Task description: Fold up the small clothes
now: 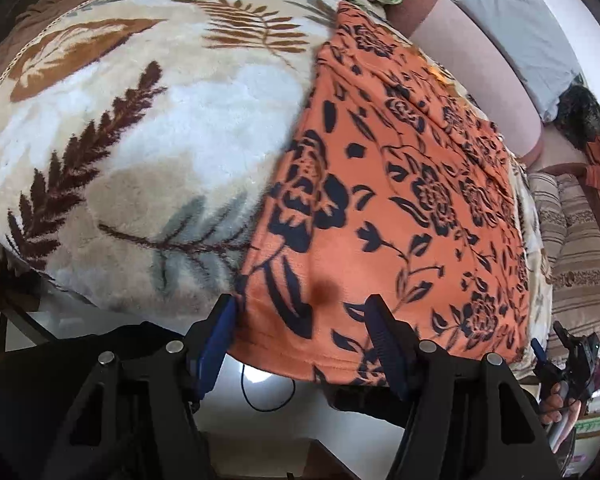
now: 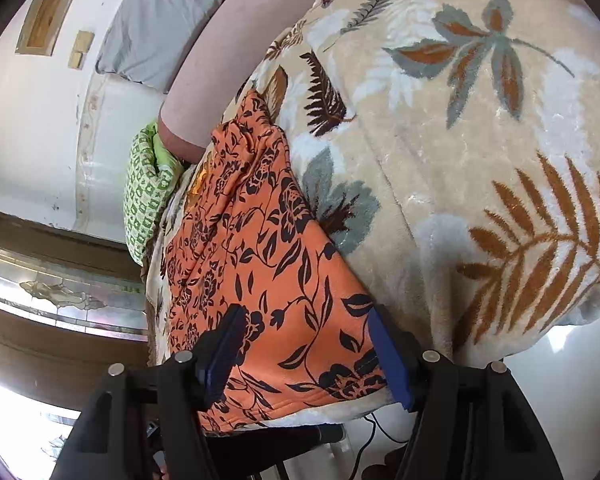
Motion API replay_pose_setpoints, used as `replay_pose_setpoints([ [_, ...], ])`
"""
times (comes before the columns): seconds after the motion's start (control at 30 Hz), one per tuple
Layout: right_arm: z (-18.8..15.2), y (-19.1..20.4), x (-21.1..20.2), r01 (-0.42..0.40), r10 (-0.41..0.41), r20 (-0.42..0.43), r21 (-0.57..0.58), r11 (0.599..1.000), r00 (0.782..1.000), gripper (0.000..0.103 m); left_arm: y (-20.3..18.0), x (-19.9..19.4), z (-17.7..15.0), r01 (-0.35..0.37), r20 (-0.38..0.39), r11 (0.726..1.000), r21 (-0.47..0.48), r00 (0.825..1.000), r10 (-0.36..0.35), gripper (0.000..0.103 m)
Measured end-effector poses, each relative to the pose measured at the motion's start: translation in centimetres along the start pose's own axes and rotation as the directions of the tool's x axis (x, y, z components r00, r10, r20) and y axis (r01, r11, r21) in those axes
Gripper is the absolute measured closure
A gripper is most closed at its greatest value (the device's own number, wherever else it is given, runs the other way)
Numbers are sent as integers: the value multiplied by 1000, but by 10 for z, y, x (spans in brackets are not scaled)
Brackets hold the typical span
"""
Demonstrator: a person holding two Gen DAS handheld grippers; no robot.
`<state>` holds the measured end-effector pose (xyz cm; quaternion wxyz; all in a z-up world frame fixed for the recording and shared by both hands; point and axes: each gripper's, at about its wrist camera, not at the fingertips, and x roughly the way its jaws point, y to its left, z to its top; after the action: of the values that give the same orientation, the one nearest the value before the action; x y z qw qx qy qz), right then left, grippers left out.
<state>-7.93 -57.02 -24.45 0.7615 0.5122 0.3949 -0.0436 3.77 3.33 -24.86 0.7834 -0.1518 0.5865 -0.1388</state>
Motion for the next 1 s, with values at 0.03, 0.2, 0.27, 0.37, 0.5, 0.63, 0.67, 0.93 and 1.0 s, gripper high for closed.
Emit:
replay_pose_setpoints([
  [0.03, 1, -1, -1, -1, 1, -2, 3, 1000, 1000, 37, 1, 0, 0, 0, 2, 1000, 0, 1000, 0, 50],
  [0.2, 12, 0, 5, 19, -21, -55, -40, 999, 998, 37, 11, -6, 0, -57, 29, 998, 13, 998, 57, 69],
  [0.27, 18, 0, 11, 31, -37, -87, -65, 997, 995, 37, 15, -8, 2, -54, 44, 999, 6, 998, 53, 68],
  [0.37, 27, -3, 21, 6, -14, -131, -64, 998, 991, 37, 10, -2, 3, -56, 35, 998, 39, 998, 54, 64],
  [0.5, 39, -4, 28, -13, 5, -115, -69, 998, 993, 37, -6, 4, -1, -73, 43, 992, 104, 997, 69, 64],
  [0.63, 44, -5, 46, -16, 4, -164, -71, 997, 986, 47, -4, 4, 1, -60, 45, 994, 88, 997, 56, 76],
  [0.67, 43, -6, 52, -12, -2, -182, -75, 997, 983, 51, -4, 3, 2, -49, 46, 995, 85, 998, 45, 80],
  [0.93, 20, 20, 79, 25, -114, -370, -238, 971, 922, 70, -9, 8, 7, 41, 21, 996, 80, 999, -43, 57],
  [1.0, 20, 17, 80, 37, -125, -376, -233, 972, 918, 70, -9, 9, 10, 74, 21, 996, 49, 997, -75, 55],
])
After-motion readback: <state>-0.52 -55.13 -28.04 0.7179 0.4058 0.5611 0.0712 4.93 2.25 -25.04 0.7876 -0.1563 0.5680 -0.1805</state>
